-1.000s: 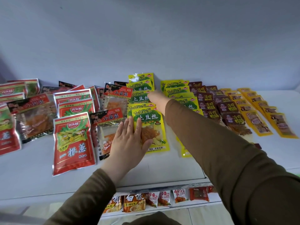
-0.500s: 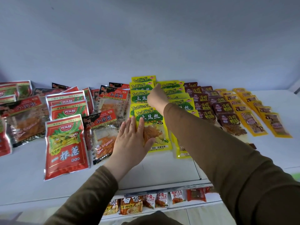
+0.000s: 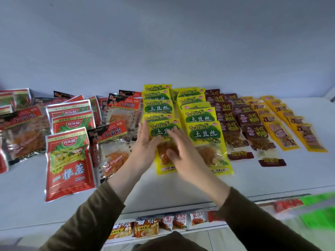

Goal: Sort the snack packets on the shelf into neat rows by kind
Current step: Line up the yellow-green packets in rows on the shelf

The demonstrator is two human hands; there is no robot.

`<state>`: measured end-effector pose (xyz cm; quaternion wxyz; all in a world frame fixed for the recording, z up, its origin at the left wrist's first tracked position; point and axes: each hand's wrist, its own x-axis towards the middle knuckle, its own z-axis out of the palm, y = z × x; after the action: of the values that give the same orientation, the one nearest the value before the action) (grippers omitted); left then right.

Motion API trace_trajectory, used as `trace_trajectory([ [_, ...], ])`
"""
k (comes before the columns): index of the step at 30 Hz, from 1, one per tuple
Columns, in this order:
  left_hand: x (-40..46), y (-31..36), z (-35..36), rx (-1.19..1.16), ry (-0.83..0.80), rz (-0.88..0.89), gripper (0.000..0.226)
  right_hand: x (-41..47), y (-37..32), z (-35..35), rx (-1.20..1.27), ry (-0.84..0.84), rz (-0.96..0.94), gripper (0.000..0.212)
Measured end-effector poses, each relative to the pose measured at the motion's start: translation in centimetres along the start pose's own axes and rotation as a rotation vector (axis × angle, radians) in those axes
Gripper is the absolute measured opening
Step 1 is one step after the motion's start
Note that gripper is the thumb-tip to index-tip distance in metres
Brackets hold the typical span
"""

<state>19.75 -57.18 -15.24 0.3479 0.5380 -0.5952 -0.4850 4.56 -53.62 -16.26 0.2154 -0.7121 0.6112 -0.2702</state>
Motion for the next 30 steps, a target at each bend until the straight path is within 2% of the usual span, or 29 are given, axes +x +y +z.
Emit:
trace_trajectory([
  [2,-0.1,0.0,0.5,-0.061,-0.008,-0.015,0.072,-0.7,0.1,1.6,-0.086,-0.051,0.009,0.062],
  [5,-0.1,0.1,0.8,-0.147,0.013,-0.029,0.058,-1.2,0.1,2.4,-0.117,-0.029,0.005,0.059],
  [8,-0.3,0.0,0.6,-0.237,-0.011,-0.072,0.064,-1.9,0.3,2.8,-0.212,-0.002,-0.042,0.057],
  [10,-0.2,-0.6,0.1,-0.193,-0.017,-0.068,0.063,-2.2,0.4,2.9,-0.268,-0.001,-0.072,0.058],
  [12,0.1,-1.3,-0.2,-0.196,0.002,-0.060,0.061,-2.1,0.7,2.7,-0.256,0.041,-0.071,0.061],
  [14,0.0,-1.3,-0.3,-0.305,-0.007,-0.104,0.060,-1.9,0.9,2.5,-0.260,0.074,-0.077,0.064],
  [17,0.0,-1.5,0.6,-0.345,-0.045,-0.086,0.047,-1.6,0.8,3.0,-0.252,0.013,-0.070,0.067],
  [21,1.8,-0.2,0.2,-0.218,0.022,-0.067,0.068,-1.4,1.0,3.1,-0.290,0.053,-0.054,0.071],
  [24,5.0,1.2,-0.6,-0.154,0.057,-0.041,0.070,-1.0,1.1,2.7,-0.284,0.075,-0.072,0.072],
  [30,9.5,2.0,-0.4,-0.270,0.075,-0.191,0.075,-0.4,1.4,2.8,-0.244,0.035,-0.042,0.072],
])
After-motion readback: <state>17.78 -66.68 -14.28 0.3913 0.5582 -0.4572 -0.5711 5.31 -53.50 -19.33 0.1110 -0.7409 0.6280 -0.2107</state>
